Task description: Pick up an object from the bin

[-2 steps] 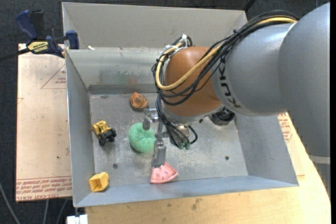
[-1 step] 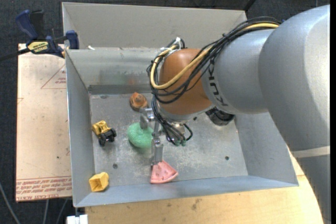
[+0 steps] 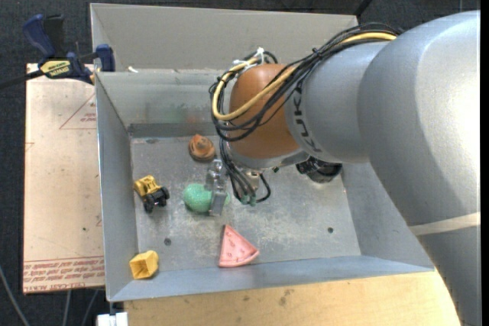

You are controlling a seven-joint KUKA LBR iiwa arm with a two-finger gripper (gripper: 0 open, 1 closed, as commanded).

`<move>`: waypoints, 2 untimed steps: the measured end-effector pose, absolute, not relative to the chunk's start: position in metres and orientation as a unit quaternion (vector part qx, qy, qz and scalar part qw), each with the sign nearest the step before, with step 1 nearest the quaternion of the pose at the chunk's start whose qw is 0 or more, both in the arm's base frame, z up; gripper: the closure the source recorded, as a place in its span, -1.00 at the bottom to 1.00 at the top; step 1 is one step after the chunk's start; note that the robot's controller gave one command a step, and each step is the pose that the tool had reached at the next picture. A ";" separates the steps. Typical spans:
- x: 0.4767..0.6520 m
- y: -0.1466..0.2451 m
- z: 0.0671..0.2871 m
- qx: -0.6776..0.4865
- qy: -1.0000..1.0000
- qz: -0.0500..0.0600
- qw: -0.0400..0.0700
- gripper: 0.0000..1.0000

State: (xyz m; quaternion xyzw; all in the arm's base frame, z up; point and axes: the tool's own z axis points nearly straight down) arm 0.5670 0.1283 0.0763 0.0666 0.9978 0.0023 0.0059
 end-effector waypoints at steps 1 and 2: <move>0.567 0.128 0.076 0.067 0.998 0.002 0.006 1.00; 0.548 0.118 0.234 0.059 0.998 0.001 0.002 1.00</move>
Offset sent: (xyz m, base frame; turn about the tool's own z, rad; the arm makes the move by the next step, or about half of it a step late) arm -0.0203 -0.0117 0.1565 -0.0155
